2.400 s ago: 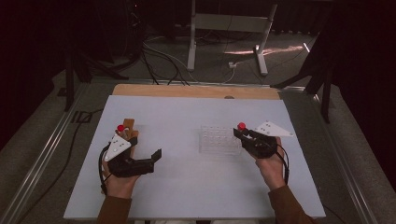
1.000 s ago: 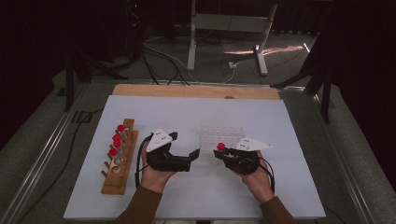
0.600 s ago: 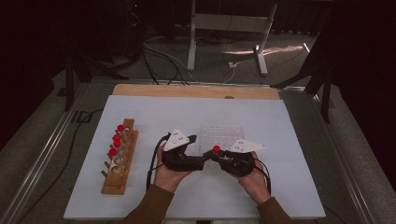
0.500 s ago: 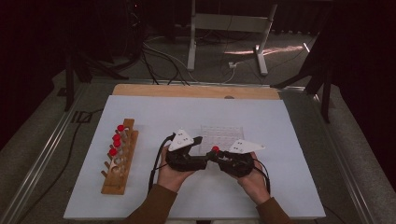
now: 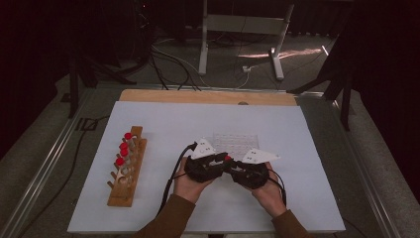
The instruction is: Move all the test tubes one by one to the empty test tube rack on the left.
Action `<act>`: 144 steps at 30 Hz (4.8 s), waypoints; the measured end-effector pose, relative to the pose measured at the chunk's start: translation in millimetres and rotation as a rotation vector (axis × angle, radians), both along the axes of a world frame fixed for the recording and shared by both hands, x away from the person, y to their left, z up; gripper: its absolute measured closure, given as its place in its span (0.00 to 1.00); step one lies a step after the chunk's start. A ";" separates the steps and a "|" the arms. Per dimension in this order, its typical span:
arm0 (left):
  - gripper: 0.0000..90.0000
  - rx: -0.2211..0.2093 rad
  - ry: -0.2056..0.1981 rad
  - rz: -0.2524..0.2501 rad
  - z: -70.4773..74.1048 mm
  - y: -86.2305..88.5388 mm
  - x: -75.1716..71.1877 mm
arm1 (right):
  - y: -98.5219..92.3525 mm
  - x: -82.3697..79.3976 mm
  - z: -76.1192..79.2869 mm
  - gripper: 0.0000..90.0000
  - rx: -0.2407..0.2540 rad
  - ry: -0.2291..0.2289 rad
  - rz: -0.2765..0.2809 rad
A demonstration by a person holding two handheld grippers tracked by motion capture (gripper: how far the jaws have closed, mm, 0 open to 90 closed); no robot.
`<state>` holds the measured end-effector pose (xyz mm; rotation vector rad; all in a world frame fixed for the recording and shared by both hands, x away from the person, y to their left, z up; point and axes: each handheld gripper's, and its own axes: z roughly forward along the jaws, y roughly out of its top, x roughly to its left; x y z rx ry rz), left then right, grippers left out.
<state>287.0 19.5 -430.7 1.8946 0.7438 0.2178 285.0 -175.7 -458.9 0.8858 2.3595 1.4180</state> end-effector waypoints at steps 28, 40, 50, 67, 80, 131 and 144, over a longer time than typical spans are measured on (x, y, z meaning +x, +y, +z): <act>0.79 -0.042 -0.024 0.095 26.1 56.2 -13.6 | -38.2 13.3 8.4 0.00 0.055 0.014 -0.114; 0.79 -0.037 -0.042 0.146 36.5 101.6 -28.8 | -51.6 15.9 11.4 0.00 0.064 0.010 -0.153; 0.79 -0.020 -0.061 0.232 46.4 146.8 -40.8 | -57.4 16.9 13.4 0.00 0.072 0.007 -0.164; 0.79 -0.008 -0.079 0.340 49.9 202.9 -57.0 | -59.1 16.9 13.4 0.00 0.067 0.005 -0.164; 0.79 -0.047 -0.099 0.382 56.9 248.6 -69.5 | -59.4 17.0 12.5 0.00 0.068 0.010 -0.165; 0.79 0.008 -0.006 0.311 1.1 274.1 -65.1 | -58.3 16.3 11.6 0.00 0.069 0.011 -0.157; 0.79 0.006 0.013 0.311 -9.1 276.1 -64.2 | -59.3 15.7 12.8 0.00 0.073 0.002 -0.158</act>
